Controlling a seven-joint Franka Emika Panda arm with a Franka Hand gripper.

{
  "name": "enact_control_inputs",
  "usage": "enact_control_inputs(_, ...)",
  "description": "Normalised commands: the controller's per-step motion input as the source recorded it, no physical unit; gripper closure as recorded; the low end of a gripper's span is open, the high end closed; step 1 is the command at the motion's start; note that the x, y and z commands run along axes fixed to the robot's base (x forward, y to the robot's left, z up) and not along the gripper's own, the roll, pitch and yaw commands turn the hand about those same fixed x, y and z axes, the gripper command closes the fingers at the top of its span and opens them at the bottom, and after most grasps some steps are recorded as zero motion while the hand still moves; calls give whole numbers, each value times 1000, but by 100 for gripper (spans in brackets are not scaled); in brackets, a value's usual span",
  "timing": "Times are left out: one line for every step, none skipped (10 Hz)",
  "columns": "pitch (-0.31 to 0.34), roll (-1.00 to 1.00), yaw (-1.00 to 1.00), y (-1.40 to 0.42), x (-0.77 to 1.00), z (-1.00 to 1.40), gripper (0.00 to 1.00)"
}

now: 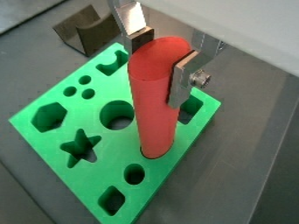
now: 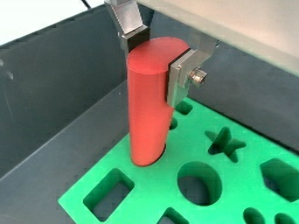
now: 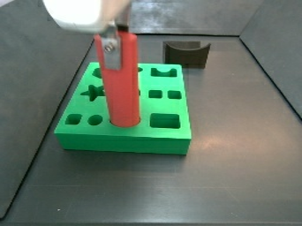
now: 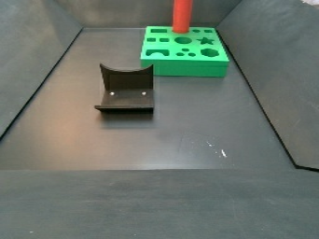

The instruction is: Insert the oval object.

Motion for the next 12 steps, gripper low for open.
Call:
enact_control_inputs(-49,-1,-29,0,29,-266,100)
enact_control_inputs(-100,0,-17,-40,0,-269,100)
enact_control_inputs(-131,-7,-31,-154,0,-260,100)
enact_control_inputs(-134,0,0,-209,0,-271,100)
enact_control_inputs(-124,0,0,-183,0,-280,100)
enact_control_inputs(-97,0,0,-149,0,-266,100)
enact_control_inputs(-76,0,0,-134,11,-274,100)
enact_control_inputs(-64,0,0,-131,34,-309,100)
enact_control_inputs(-36,0,0,-120,51,-277,100)
enact_control_inputs(13,190,0,-191,111,-237,100)
enact_control_inputs(89,344,0,-291,169,-129,100)
enact_control_inputs(33,304,0,-303,143,-97,100)
